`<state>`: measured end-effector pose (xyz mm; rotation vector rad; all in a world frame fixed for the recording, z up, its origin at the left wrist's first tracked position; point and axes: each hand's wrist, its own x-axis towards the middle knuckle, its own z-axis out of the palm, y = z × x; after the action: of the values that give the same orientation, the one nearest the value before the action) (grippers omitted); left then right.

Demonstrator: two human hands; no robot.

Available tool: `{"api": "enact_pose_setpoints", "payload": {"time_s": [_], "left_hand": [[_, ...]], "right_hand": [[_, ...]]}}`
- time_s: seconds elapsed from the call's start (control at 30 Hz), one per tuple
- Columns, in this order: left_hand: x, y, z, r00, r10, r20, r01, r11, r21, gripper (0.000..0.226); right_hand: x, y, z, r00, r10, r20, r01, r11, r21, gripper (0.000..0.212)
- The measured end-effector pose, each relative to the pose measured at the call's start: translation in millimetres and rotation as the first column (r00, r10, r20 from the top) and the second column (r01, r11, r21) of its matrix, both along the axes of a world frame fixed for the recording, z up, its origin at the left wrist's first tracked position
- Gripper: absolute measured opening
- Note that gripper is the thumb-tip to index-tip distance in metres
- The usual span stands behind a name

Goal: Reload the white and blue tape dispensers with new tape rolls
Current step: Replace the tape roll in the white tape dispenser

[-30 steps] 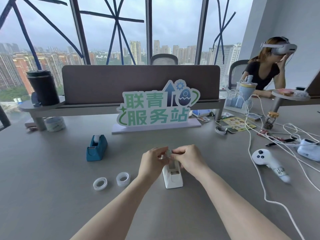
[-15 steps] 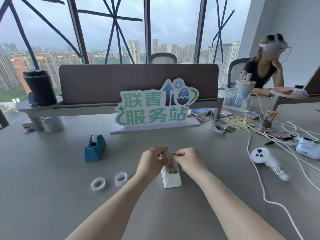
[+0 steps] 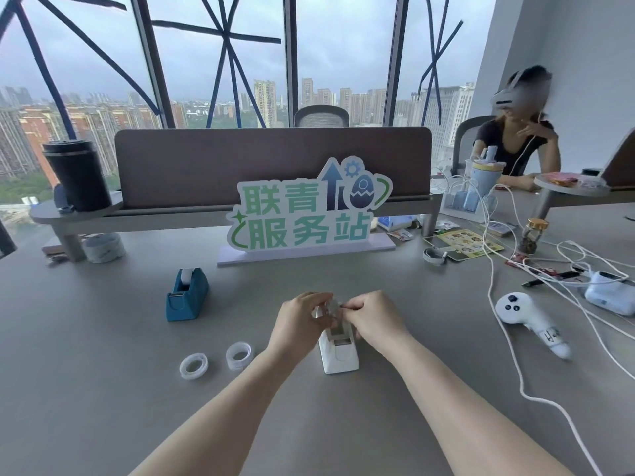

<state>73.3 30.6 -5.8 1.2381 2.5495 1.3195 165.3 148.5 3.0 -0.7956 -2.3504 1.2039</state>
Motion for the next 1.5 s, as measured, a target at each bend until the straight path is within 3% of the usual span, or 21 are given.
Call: {"api": "enact_pose_setpoints", "payload": {"time_s": [0.1, 0.2, 0.3, 0.43, 0.7, 0.83, 1.0, 1.1, 1.2, 1.5], "left_hand": [[-1.7, -0.5, 0.2, 1.0, -0.005, 0.0, 0.005, 1.0, -0.006, 0.044], [-3.2, -0.8, 0.4, 1.0, -0.009, 0.009, 0.009, 1.0, -0.022, 0.043], [-5.7, -0.1, -0.6, 0.999, -0.032, 0.024, 0.033, 0.998, -0.046, 0.043], [-8.4, 0.0, -2.4, 0.996, -0.052, 0.073, 0.054, 0.998, -0.035, 0.035], [-15.7, 1.3, -3.2, 0.995, -0.059, 0.084, 0.066, 0.994, -0.085, 0.031], [-16.4, 2.6, -0.9, 0.991, -0.072, 0.109, 0.086, 0.988, -0.126, 0.033], [-19.7, 9.5, 1.4, 0.98, -0.074, 0.183, 0.1, 0.985, -0.138, 0.018], [-19.8, 11.2, 3.7, 0.97, -0.057, 0.235, 0.079, 0.993, -0.086, 0.031], [-19.5, 10.2, 2.8, 0.974, -0.065, 0.216, 0.082, 0.994, -0.07, 0.025], [-21.0, 12.8, -1.3, 0.969, -0.053, 0.242, 0.076, 0.993, -0.09, 0.024]], "right_hand": [[1.4, 3.8, 5.8, 0.997, 0.023, 0.07, -0.032, 0.992, 0.12, 0.047], [-0.2, 8.2, 9.1, 0.996, 0.022, 0.086, -0.036, 0.986, 0.163, 0.041], [-2.6, 11.5, 6.7, 0.999, 0.02, 0.032, -0.021, 0.999, 0.049, 0.015], [-4.2, 11.2, 5.0, 0.998, 0.066, -0.003, -0.066, 0.998, -0.014, 0.02], [-4.4, 6.5, 1.6, 0.998, 0.043, -0.036, -0.046, 0.996, -0.073, 0.009], [4.9, 7.4, 0.0, 0.997, -0.001, -0.083, 0.001, 1.0, -0.007, 0.01], [16.1, 8.0, 8.4, 0.993, 0.105, 0.062, -0.109, 0.991, 0.075, 0.016], [18.8, 8.2, 9.5, 0.985, 0.132, 0.111, -0.14, 0.988, 0.07, 0.018], [17.9, 7.3, 6.6, 0.983, 0.133, 0.124, -0.147, 0.983, 0.106, 0.012], [13.7, -3.1, 11.8, 0.976, 0.117, 0.185, -0.181, 0.907, 0.382, 0.026]]}}
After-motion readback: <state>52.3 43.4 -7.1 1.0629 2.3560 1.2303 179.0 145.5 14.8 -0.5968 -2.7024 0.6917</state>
